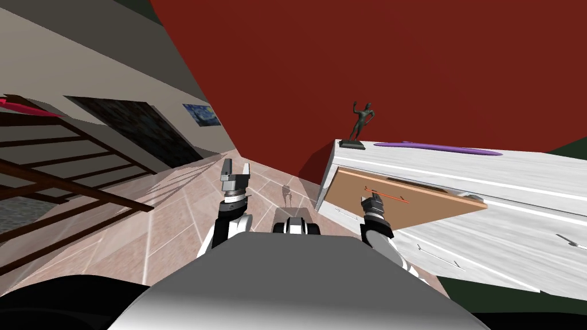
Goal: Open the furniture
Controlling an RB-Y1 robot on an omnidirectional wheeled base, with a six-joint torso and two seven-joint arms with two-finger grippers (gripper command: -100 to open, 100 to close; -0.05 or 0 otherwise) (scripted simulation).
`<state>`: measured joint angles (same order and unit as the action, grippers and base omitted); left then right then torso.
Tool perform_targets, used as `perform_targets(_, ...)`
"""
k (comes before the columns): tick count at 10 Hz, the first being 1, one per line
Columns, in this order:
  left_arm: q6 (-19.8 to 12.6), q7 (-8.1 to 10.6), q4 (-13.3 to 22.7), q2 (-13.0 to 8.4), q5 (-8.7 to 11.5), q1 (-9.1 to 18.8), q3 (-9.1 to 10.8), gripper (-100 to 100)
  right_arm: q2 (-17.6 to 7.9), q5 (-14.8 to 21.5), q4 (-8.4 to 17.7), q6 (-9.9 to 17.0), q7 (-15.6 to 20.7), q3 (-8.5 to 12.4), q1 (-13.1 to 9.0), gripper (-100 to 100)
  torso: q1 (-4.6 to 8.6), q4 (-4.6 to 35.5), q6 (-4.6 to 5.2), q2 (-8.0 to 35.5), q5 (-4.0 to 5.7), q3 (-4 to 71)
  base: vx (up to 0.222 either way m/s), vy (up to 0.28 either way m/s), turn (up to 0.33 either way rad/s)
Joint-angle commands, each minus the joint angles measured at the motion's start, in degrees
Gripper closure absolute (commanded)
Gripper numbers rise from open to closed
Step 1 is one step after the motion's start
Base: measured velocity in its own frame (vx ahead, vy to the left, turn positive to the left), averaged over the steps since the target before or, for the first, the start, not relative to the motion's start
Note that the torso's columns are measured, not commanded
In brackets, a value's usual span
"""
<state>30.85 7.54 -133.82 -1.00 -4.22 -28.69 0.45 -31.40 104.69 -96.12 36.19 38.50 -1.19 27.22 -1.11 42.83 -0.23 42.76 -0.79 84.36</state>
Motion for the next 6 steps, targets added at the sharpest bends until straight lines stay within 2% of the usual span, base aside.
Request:
perform_targets(1,0.0,0.0,0.0,-0.01,0.0,0.0,0.01,0,0.47,-0.44,1.26,-0.1,-0.43,-0.49,-0.3,-100,0.69,-0.17,0.13,-0.3,0.22,0.19,0.035,-0.072,0.04)
perform_targets(2,0.0,0.0,0.0,-0.01,0.0,-0.01,0.01,0,0.57,-0.52,1.54,-0.23,-0.56,-0.67,-0.29,100,0.78,-0.29,0.28,-0.28,0.41,0.18,0.008,-0.011,-0.001)
perform_targets(3,0.0,0.0,0.0,0.0,0.0,0.0,0.0,0,0.7,-0.31,0.93,-0.24,-0.69,-1.03,0.19,100,0.81,-0.41,0.27,-0.28,0.59,0.11,-0.072,0.05,-0.041)
perform_targets(6,0.0,0.0,0.01,0.01,0.0,0.02,-0.01,0,0.86,-0.06,0.18,-0.22,-0.87,-1.48,0.79,100,1.06,-0.46,0.24,-0.19,0.77,0.02,-0.17,0.077,-0.037)
